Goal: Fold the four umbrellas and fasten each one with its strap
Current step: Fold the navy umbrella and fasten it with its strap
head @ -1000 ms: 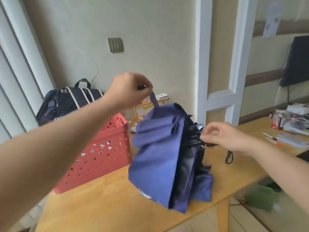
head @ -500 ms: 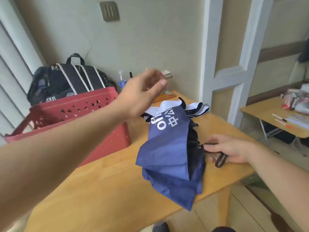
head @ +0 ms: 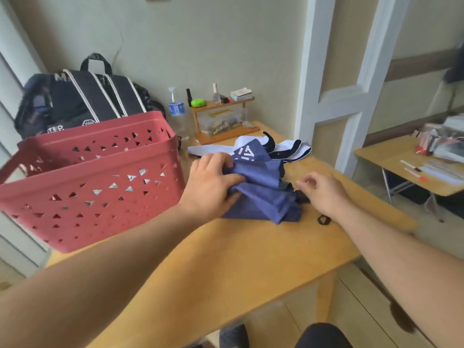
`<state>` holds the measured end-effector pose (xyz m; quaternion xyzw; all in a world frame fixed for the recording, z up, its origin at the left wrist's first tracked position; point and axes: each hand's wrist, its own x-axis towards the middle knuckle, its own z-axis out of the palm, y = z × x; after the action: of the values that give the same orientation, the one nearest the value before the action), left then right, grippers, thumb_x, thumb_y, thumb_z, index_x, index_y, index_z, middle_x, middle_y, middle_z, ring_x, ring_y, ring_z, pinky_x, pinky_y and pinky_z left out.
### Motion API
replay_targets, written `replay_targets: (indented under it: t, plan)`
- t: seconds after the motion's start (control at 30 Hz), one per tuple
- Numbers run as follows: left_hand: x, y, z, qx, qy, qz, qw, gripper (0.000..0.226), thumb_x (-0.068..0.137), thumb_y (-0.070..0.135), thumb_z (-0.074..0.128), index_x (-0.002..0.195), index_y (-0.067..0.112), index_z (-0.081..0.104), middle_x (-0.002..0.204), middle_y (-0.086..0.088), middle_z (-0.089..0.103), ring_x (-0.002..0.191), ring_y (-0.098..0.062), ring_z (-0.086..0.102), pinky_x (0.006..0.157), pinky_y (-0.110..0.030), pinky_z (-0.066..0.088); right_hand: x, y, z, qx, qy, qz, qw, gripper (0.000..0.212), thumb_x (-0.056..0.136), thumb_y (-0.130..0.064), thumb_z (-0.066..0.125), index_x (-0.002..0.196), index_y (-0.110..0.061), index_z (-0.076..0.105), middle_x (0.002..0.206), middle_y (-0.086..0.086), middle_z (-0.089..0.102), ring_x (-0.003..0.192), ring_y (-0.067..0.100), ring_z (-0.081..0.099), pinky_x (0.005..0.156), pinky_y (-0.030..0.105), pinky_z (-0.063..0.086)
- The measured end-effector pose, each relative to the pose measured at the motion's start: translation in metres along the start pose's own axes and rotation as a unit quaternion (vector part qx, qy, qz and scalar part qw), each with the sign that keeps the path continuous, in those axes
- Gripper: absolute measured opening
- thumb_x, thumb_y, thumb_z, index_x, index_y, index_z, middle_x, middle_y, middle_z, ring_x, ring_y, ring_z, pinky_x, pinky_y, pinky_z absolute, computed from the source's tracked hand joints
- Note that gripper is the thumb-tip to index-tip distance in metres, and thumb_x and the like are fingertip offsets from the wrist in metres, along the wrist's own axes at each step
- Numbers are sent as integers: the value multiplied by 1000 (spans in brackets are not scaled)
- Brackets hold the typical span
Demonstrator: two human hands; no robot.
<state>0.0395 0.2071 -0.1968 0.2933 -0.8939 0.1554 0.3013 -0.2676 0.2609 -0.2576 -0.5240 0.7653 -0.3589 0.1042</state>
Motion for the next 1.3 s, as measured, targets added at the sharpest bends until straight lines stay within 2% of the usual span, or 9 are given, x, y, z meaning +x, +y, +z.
replay_targets:
  t: [0.17,0.3,0.47,0.6,0.67,0.83,1.0,1.13,1.3]
  plan:
    - [67,-17,9,-74,-68,-279,955,32,93,38,66,125,38,63,116,4,72,114,-36,60,91,-42,45,-23,-24,-15,54,137,-85,985,25,92,-22,64,117,-23,66,106,-5,56,112,25,55,97,34,40]
    - [71,-25,31,-177,-94,-377,904,32,97,35,67,113,20,44,106,-7,65,105,-37,62,81,-43,49,-50,-50,-9,92,29,-168,981,54,80,-28,68,132,-34,56,120,-14,52,116,12,48,100,27,36]
    - [46,-8,15,-312,9,-358,880,26,108,43,45,108,18,52,96,3,62,98,-25,59,81,-35,39,-42,-61,23,54,-54,-110,991,74,91,-50,71,150,-60,27,135,-15,42,130,13,39,107,34,38]
    - [-8,-17,18,-291,-48,-262,919,41,91,55,68,124,32,61,128,9,48,123,-6,47,103,-27,40,-27,-70,35,73,-4,-59,996,84,85,-54,75,150,-61,22,142,-6,44,133,20,43,107,48,45]
    - [-36,-21,30,-292,-93,-295,905,63,84,54,79,138,38,51,132,8,44,122,-6,47,104,-27,41,-26,-72,35,59,-4,-27,998,87,83,-55,77,152,-57,23,144,-5,43,132,21,44,107,48,45]
    - [-57,-6,48,-398,-8,-426,813,31,85,52,78,112,42,66,114,6,65,98,-12,65,93,-35,56,-33,-68,34,166,5,-9,986,69,76,-44,84,135,-51,49,120,-18,63,118,14,60,101,44,52]
    - [-49,10,42,-364,24,-417,833,27,90,46,76,114,36,68,118,10,52,115,-11,54,101,-27,42,-45,-76,20,301,-7,20,954,75,69,-44,84,129,-65,46,125,-16,70,119,12,66,102,45,56]
    - [-43,16,28,-347,49,-422,836,12,90,48,76,97,41,69,108,15,51,113,-15,53,99,-30,44,-60,-76,4,337,-1,26,941,64,89,-13,79,142,-35,50,97,-6,79,96,17,75,91,46,60]
    - [-68,26,18,-341,21,-403,849,20,87,41,81,99,27,75,101,10,59,90,-1,57,72,-10,36,-98,-74,-4,381,-24,39,924,35,91,1,74,115,-22,64,101,-4,80,98,15,76,88,34,60]
